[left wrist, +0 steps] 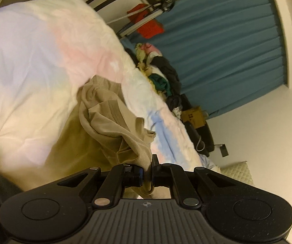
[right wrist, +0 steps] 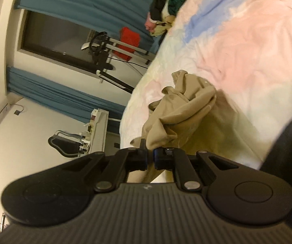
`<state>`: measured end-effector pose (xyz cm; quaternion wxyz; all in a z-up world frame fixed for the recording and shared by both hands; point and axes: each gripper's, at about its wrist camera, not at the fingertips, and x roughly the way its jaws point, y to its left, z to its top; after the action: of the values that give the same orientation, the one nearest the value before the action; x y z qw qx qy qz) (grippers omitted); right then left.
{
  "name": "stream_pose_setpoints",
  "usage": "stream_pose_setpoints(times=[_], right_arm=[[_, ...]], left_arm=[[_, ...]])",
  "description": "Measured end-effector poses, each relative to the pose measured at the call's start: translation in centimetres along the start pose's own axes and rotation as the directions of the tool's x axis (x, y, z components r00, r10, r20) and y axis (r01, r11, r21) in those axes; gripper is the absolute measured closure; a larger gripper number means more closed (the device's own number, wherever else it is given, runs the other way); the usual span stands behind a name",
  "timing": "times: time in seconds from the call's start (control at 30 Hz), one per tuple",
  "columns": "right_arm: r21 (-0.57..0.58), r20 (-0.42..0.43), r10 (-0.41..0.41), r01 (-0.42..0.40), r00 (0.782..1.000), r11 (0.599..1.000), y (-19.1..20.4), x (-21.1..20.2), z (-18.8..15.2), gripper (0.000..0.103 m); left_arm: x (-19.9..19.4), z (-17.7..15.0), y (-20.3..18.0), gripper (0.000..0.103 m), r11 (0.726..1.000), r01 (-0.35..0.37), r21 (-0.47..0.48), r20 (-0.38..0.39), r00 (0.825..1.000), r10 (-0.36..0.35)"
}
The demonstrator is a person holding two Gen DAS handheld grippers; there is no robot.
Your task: Fold clothes
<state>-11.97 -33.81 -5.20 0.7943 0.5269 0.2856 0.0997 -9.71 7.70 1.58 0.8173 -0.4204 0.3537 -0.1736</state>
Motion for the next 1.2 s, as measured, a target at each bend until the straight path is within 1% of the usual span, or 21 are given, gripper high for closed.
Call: stream_pose_setpoints(times=[0.1, 0.17, 0.27, 0.33, 0.47, 0.53, 0.6, 0.77, 0.9, 1.0, 1.03, 1.07, 1.1, 1.13, 1.17, 1.2], right_arm=[[0.000, -0.011, -0.012, 0.012, 1.000, 1.000, 0.2, 0.9, 0.5, 0.094], [0.004, -0.010, -0.017, 0.018, 1.000, 1.000, 0.8, 2.3, 1.6, 0.093], [0.013, -0.001, -0.034, 0.034, 0.999, 0.999, 2.3, 5.5, 3.9, 0.092], [0.020, 0.006, -0.045, 0.045, 0.999, 0.999, 3.2, 7.8, 5.6, 0.092], [0.046, 0.037, -0.083, 0.081, 0.996, 0.996, 3.8, 13.0, 8.9, 0.092], [0.066, 0.038, -0.101, 0.098, 0.994, 0.993, 3.1, 15.3, 10.0, 0.092], [0.110, 0.034, -0.109, 0.105, 0.993, 0.988, 1.7, 17.1, 10.9, 0.092], [0.136, 0.003, -0.128, 0.127, 0.992, 0.983, -2.3, 21.2, 12.0, 0.092], [0.173, -0.034, -0.105, 0.110, 0.994, 0.979, -5.1, 23.4, 12.6, 0.090], [0.183, -0.063, -0.076, 0.086, 0.995, 0.979, -5.8, 24.1, 12.9, 0.090], [0.183, -0.070, -0.065, 0.077, 0.995, 0.980, -5.8, 24.2, 12.9, 0.085], [0.171, -0.074, -0.053, 0.065, 0.996, 0.983, -5.6, 24.2, 12.8, 0.079], [0.146, -0.079, -0.035, 0.046, 0.996, 0.988, -5.4, 24.2, 12.6, 0.062], [0.125, -0.084, -0.014, 0.025, 0.996, 0.992, -5.2, 24.2, 12.5, 0.050], [0.114, -0.086, 0.001, 0.008, 0.996, 0.993, -5.0, 24.2, 12.3, 0.045], [0.101, -0.089, 0.013, -0.004, 0.996, 0.995, -4.7, 24.1, 12.1, 0.038]], left_arm=[[2.6, 2.7, -0.5, 0.095, 1.000, -0.025, -0.015, 0.000, 1.000, 0.025], [4.4, 4.5, -0.8, 0.095, 0.999, -0.042, -0.025, 0.000, 0.999, 0.042], [7.1, 7.3, -1.2, 0.095, 0.997, -0.066, -0.041, -0.001, 0.998, 0.066], [9.3, 9.2, -1.5, 0.095, 0.994, -0.098, -0.041, 0.000, 0.995, 0.098], [14.2, 12.7, -1.1, 0.094, 0.987, -0.154, -0.036, -0.007, 0.988, 0.154], [16.1, 13.7, -0.5, 0.094, 0.987, -0.162, -0.018, -0.018, 0.987, 0.162], [17.8, 14.4, 0.1, 0.094, 0.986, -0.168, 0.000, -0.028, 0.985, 0.168], [21.2, 15.0, 2.4, 0.093, 0.986, -0.159, 0.045, -0.040, 0.986, 0.161], [22.5, 15.6, 4.0, 0.091, 0.991, -0.119, 0.053, -0.055, 0.991, 0.122], [22.7, 16.1, 4.6, 0.088, 0.994, -0.092, 0.054, -0.077, 0.992, 0.096], [22.8, 16.2, 4.6, 0.085, 0.994, -0.084, 0.063, -0.085, 0.992, 0.089], [22.7, 16.3, 4.4, 0.082, 0.993, -0.079, 0.083, -0.090, 0.992, 0.086], [22.6, 16.3, 4.2, 0.077, 0.992, -0.076, 0.104, -0.090, 0.992, 0.086], [22.5, 16.2, 3.9, 0.067, 0.990, -0.072, 0.124, -0.089, 0.993, 0.083], [22.3, 16.0, 3.7, 0.060, 0.988, -0.066, 0.142, -0.086, 0.993, 0.078], [22.1, 15.8, 3.4, 0.042, 0.984, -0.060, 0.165, -0.078, 0.994, 0.074]])
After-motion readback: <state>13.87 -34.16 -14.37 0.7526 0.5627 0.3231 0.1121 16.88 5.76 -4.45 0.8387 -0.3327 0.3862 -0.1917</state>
